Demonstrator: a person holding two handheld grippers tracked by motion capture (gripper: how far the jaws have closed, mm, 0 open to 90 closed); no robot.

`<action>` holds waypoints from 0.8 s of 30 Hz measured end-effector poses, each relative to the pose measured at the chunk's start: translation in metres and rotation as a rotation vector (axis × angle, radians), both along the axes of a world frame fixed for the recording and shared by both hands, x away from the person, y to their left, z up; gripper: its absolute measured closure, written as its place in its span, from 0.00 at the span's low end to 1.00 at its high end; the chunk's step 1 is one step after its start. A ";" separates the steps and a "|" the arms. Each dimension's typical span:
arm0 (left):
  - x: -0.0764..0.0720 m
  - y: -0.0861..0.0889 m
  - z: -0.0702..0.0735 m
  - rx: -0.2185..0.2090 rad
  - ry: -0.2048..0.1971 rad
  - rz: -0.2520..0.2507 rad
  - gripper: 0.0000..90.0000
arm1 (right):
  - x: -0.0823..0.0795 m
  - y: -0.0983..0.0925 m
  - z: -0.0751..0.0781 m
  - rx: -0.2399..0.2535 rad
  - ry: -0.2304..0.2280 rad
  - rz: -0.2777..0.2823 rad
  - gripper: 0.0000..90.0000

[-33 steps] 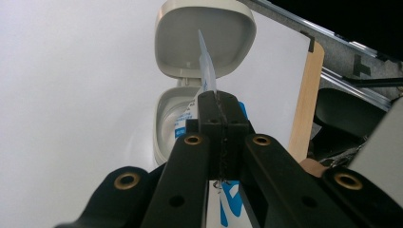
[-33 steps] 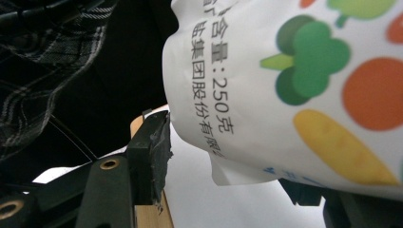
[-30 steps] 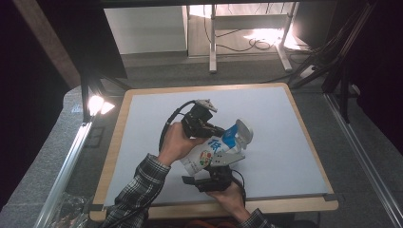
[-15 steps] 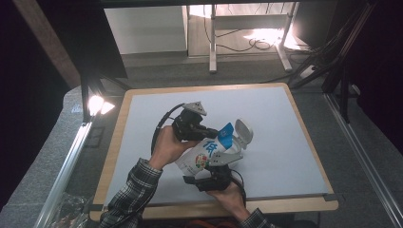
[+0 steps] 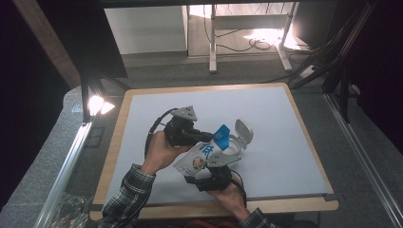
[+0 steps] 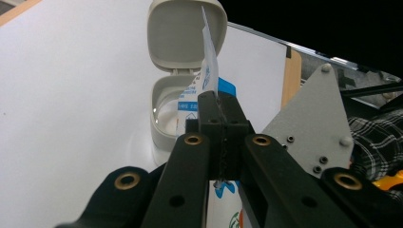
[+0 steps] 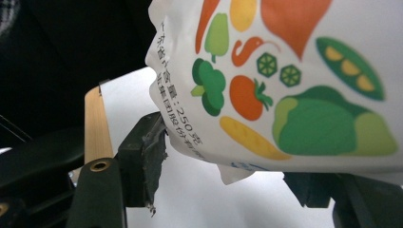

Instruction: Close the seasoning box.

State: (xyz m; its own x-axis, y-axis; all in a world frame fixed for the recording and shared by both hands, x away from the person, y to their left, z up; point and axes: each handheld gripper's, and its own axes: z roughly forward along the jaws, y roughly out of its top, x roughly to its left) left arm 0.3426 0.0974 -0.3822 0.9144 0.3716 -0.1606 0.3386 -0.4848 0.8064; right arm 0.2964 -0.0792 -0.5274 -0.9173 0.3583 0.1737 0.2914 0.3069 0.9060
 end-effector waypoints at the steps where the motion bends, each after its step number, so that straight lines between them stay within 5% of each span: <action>1: -0.001 0.002 -0.001 -0.004 -0.003 -0.002 1.00 | 0.000 0.001 0.000 -0.004 -0.001 -0.001 0.41; 8: -0.005 0.016 -0.003 -0.032 -0.012 0.006 1.00 | 0.001 0.003 -0.004 -0.037 -0.030 0.008 0.36; 24: -0.007 0.027 -0.007 -0.040 -0.021 0.016 1.00 | 0.005 0.003 -0.006 -0.057 -0.012 0.063 0.27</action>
State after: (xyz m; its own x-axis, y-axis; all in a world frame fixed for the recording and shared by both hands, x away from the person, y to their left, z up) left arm 0.3361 0.1246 -0.3894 0.9119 0.3795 -0.1564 0.3287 -0.4469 0.8320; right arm 0.3018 -0.0762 -0.5335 -0.9402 0.3087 0.1437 0.2594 0.3759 0.8896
